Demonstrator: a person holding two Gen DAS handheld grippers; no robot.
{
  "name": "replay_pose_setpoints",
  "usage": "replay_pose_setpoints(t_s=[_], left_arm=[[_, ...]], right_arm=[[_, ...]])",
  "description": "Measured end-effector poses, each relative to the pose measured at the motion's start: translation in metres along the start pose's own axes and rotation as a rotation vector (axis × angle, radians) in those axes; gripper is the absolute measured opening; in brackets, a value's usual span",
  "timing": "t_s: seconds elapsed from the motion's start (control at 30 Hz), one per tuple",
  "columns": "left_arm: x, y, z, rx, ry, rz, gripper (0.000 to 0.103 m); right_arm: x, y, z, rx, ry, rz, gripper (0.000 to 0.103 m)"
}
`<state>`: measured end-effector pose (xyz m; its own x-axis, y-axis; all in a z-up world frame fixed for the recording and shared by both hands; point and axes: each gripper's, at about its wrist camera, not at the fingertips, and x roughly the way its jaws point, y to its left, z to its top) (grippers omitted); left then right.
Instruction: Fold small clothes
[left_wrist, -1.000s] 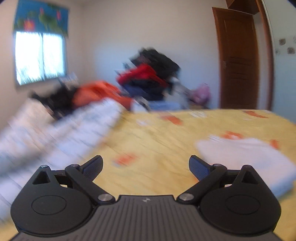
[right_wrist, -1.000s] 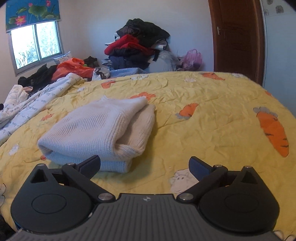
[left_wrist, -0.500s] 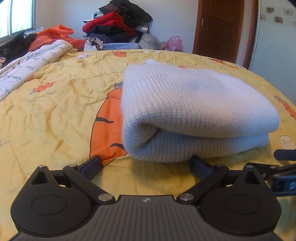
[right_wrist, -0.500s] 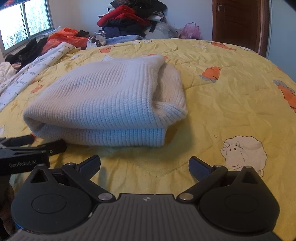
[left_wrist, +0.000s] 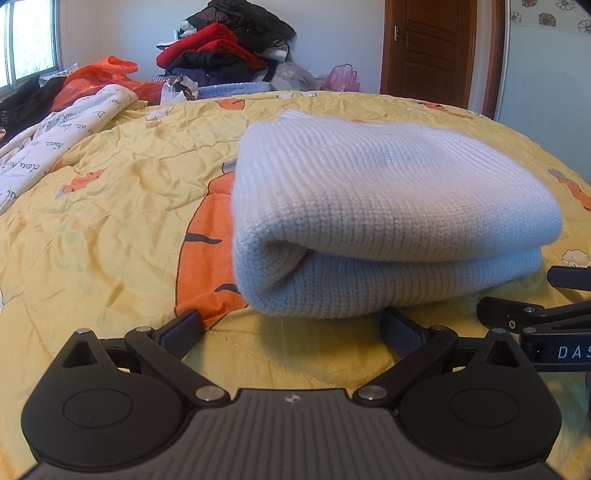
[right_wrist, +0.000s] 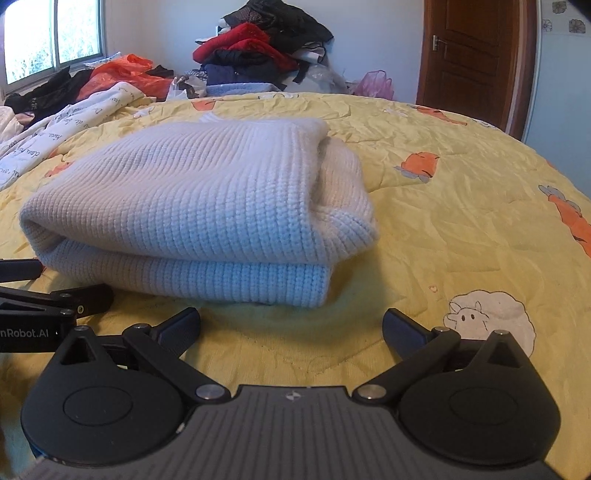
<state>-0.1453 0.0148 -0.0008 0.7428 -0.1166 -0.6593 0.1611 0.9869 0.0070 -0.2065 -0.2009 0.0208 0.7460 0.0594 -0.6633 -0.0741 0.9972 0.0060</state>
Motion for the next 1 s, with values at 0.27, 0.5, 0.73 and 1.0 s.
replay_pose_setpoints(t_s=[0.27,0.5,0.73,1.0], left_arm=[[0.001,0.0021,-0.0002,-0.004,-0.002,-0.002,0.103],[0.0023,-0.0007,0.0016,0.006,0.005,0.004,0.103],[0.0027,-0.003,0.0055,-0.011,0.018,0.014,0.103],[0.0017,-0.0045,0.0002,-0.012,-0.004,0.023,0.103]], right_arm=[[-0.0001,0.0026,-0.0029,0.014,-0.019,-0.018,0.103],[0.0007,0.0041,-0.0017,0.021,-0.013,-0.026,0.103],[0.0017,0.004,-0.0007,0.025,-0.013,-0.033,0.103],[0.0027,0.004,-0.0008,0.029,-0.016,-0.046,0.103]])
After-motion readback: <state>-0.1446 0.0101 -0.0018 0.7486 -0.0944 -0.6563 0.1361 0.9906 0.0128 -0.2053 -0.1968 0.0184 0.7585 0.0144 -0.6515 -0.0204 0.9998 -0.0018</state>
